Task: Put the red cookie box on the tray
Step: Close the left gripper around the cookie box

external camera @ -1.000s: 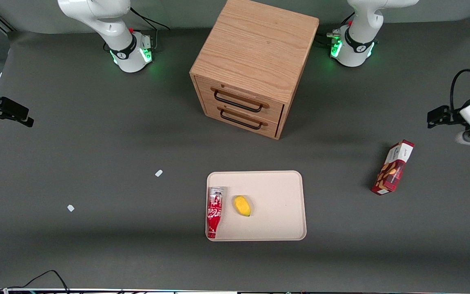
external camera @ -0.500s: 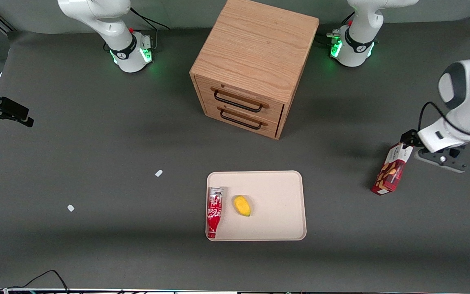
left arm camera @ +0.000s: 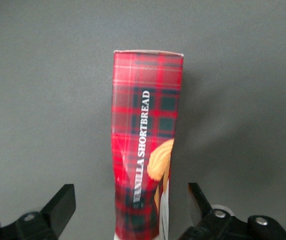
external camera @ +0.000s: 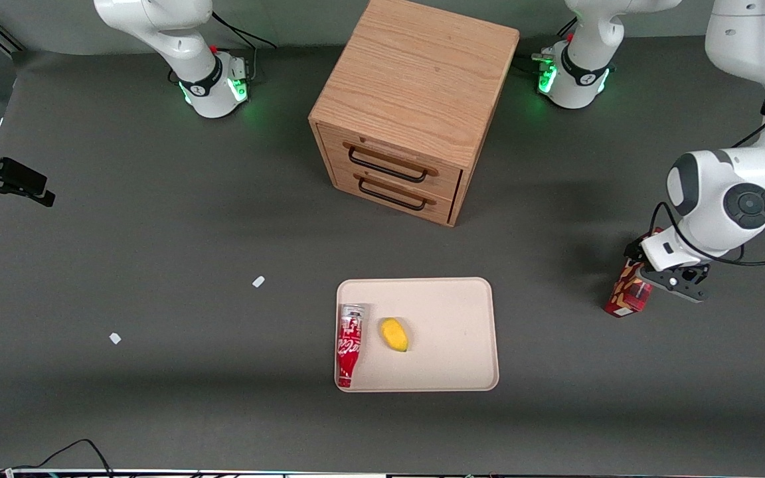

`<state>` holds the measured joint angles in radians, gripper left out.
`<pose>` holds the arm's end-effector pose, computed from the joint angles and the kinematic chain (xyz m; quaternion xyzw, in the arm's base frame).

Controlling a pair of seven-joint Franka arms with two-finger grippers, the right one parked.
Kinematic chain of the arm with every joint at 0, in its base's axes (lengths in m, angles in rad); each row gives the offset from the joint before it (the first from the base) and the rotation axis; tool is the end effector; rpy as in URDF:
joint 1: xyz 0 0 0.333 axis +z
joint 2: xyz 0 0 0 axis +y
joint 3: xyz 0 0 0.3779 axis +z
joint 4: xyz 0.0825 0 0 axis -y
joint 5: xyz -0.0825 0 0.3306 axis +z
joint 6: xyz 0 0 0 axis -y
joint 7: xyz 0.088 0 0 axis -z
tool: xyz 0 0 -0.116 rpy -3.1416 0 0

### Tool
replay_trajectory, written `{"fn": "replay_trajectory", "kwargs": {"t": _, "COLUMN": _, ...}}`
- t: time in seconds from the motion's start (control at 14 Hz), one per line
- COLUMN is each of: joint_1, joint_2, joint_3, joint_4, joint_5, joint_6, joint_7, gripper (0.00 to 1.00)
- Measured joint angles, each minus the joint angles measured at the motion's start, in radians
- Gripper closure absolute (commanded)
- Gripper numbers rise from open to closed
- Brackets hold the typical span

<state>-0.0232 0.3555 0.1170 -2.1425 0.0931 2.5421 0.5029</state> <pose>0.5642 0.0483 0.3328 -0.9684 0.2437 -0.0076 0.0519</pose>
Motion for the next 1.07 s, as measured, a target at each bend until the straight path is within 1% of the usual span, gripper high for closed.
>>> {"fn": "replay_trajectory", "kwargs": {"t": 0.07, "joint_1": 0.0, "joint_2": 0.011, "joint_3": 0.0, "joint_4": 0.0, "joint_5": -0.022, "joint_6": 0.008, "joint_7": 0.0, "gripper": 0.05}}
{"fn": "replay_trajectory", "kwargs": {"t": 0.14, "joint_1": -0.001, "joint_2": 0.02, "joint_3": 0.0, "joint_4": 0.0, "joint_5": -0.047, "joint_6": 0.01, "joint_7": 0.001, "gripper": 0.29}}
{"fn": "replay_trajectory", "kwargs": {"t": 0.21, "joint_1": -0.001, "joint_2": 0.027, "joint_3": 0.0, "joint_4": 0.0, "joint_5": -0.059, "joint_6": 0.011, "joint_7": 0.002, "gripper": 0.57}}
{"fn": "replay_trajectory", "kwargs": {"t": 0.29, "joint_1": -0.001, "joint_2": 0.03, "joint_3": 0.0, "joint_4": 0.0, "joint_5": -0.067, "joint_6": 0.011, "joint_7": 0.002, "gripper": 0.82}}
{"fn": "replay_trajectory", "kwargs": {"t": 0.36, "joint_1": -0.001, "joint_2": 0.03, "joint_3": 0.0, "joint_4": 0.0, "joint_5": -0.069, "joint_6": 0.011, "joint_7": 0.002, "gripper": 1.0}}
{"fn": "replay_trajectory", "kwargs": {"t": 0.86, "joint_1": -0.001, "joint_2": 0.03, "joint_3": 0.0, "joint_4": 0.01, "joint_5": -0.073, "joint_6": -0.016, "joint_7": 0.004, "gripper": 1.0}}
{"fn": "replay_trajectory", "kwargs": {"t": 1.0, "joint_1": -0.001, "joint_2": 0.028, "joint_3": 0.0, "joint_4": 0.046, "joint_5": -0.074, "joint_6": -0.085, "joint_7": 0.004, "gripper": 1.0}}
{"fn": "replay_trajectory", "kwargs": {"t": 1.07, "joint_1": -0.001, "joint_2": 0.023, "joint_3": 0.0, "joint_4": 0.082, "joint_5": -0.075, "joint_6": -0.146, "joint_7": 0.004, "gripper": 1.0}}
